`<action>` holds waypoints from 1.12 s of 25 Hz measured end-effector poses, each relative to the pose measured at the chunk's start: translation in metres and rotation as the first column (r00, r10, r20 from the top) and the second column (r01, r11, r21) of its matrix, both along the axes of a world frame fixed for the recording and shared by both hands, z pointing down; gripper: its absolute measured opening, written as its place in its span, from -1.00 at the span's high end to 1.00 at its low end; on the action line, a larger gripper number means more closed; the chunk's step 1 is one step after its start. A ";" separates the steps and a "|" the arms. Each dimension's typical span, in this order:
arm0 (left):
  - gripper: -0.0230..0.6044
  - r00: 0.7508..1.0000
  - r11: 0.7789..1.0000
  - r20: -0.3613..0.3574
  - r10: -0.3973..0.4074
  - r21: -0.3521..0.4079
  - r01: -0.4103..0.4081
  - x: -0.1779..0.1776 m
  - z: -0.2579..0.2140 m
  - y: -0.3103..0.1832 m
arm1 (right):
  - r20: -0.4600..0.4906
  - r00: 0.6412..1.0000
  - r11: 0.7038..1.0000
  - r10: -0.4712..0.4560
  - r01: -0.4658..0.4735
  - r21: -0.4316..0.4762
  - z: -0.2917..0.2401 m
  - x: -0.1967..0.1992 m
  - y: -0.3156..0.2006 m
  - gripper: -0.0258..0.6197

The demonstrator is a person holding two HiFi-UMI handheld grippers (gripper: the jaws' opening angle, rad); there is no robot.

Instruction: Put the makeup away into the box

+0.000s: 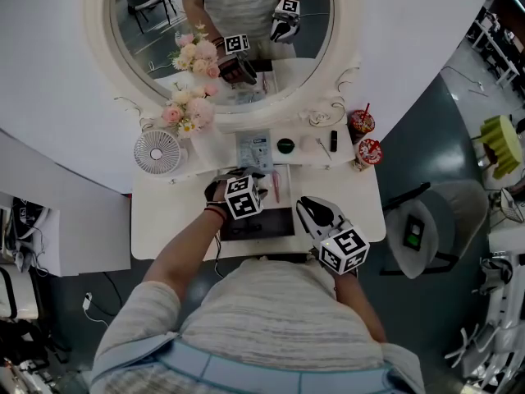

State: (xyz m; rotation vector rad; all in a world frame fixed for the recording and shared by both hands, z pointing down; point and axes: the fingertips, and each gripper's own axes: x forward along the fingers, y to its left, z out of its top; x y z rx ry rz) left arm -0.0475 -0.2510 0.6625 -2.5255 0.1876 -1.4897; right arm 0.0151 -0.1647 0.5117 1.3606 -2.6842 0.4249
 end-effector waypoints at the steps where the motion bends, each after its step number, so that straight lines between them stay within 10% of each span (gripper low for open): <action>1: 0.34 1.000 1.000 -0.004 -0.001 0.005 0.001 0.000 -0.002 0.000 | 0.000 1.000 1.000 -0.002 0.002 0.000 0.000 -0.001 0.000 0.89; 28: 0.34 0.934 0.966 -0.249 -0.255 -0.013 0.260 -0.045 -0.056 0.030 | 0.003 0.994 0.994 -0.111 0.111 -0.007 0.001 -0.036 -0.006 0.89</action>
